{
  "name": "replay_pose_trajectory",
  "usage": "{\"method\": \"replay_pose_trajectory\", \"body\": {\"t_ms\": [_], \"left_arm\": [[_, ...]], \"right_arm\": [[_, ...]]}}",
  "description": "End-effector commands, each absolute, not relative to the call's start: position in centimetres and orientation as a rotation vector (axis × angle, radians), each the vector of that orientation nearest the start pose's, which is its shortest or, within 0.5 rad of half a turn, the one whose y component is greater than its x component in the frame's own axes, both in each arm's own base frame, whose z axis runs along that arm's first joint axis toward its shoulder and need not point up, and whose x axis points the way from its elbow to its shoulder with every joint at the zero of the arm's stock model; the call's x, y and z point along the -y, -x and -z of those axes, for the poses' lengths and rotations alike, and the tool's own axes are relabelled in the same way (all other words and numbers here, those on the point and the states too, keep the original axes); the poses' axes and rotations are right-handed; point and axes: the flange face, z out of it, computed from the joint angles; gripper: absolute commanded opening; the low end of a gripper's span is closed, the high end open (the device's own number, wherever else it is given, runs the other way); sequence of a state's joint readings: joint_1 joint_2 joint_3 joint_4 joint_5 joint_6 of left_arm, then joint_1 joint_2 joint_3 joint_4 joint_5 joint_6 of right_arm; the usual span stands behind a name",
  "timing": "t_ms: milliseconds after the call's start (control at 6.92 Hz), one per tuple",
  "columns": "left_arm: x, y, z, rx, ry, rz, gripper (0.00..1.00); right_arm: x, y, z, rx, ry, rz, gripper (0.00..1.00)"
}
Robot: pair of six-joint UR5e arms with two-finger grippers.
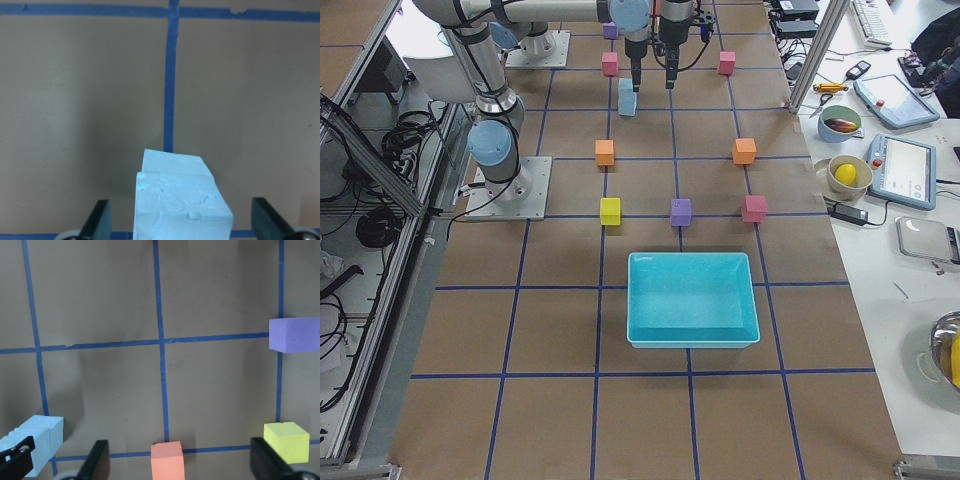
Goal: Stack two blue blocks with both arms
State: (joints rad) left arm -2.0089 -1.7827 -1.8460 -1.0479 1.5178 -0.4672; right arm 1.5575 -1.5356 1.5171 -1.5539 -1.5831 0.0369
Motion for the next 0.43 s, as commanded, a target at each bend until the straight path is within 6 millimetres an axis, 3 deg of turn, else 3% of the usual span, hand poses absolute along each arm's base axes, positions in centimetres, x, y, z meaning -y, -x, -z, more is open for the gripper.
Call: {"method": "replay_pose_trajectory", "body": {"t_ms": [0, 289], "left_arm": [[45.6, 28.6, -36.2, -3.189, -0.085, 0.019, 1.0], [47.4, 19.7, -42.6, -3.185, -0.127, 0.116, 1.0]], "right_arm": [[50.8, -12.5, -49.6, -3.15, -0.08, 0.005, 1.0], [50.9, -12.6, -49.5, -3.147, -0.08, 0.003, 1.0]]}}
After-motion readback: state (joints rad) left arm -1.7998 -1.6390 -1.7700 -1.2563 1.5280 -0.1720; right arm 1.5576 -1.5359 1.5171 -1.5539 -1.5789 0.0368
